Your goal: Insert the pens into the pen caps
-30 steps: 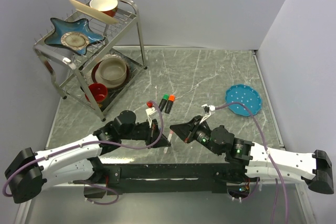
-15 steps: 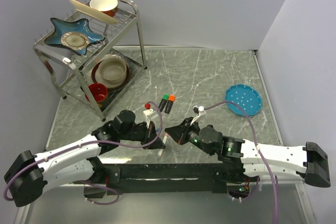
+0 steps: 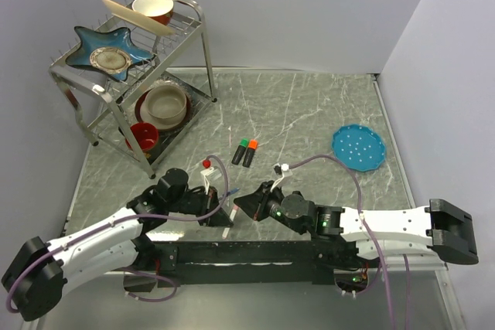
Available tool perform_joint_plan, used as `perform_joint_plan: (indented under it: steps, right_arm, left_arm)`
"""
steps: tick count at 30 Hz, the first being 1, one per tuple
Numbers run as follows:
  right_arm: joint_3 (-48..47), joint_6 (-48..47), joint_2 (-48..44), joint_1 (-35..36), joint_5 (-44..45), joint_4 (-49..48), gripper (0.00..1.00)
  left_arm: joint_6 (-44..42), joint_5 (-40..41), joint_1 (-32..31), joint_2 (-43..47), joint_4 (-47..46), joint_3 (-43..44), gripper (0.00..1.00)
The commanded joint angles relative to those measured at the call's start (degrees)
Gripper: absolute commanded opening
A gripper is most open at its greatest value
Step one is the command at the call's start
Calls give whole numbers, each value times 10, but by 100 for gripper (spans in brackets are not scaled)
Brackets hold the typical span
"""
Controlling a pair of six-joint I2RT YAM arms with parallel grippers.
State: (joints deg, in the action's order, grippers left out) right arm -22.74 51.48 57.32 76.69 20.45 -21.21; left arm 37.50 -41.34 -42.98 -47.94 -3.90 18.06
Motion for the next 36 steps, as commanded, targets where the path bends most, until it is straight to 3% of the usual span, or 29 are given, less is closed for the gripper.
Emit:
perform_joint_plan:
  steps: [1, 6, 11, 18, 24, 26, 29, 33, 36]
  right_arm:
    - [24, 70, 29, 103, -262, 110, 0]
    - [-15, 116, 74, 127, -205, 129, 0]
    - [-27, 127, 45, 123, -251, 152, 0]
    - [-38, 59, 64, 124, -332, 176, 0]
    - [-52, 94, 72, 127, -329, 208, 0]
    - [-70, 94, 77, 127, -304, 265, 0]
    - [-69, 65, 67, 145, -300, 173, 0]
    - [-49, 20, 41, 149, -288, 145, 0]
    - [-31, 4, 40, 149, -325, 94, 0]
  left_arm:
    - [21, 232, 63, 35, -247, 47, 1]
    - [17, 259, 64, 8, -257, 45, 1]
    - [18, 261, 66, 28, -229, 58, 1]
    - [4, 249, 65, 29, -223, 82, 1]
    - [5, 288, 60, 36, -198, 98, 1]
    - [10, 297, 58, 40, -217, 89, 1]
    - [71, 251, 63, 30, -311, 57, 1]
    - [127, 196, 57, 22, -401, 39, 1]
    - [116, 187, 55, 38, -390, 43, 1]
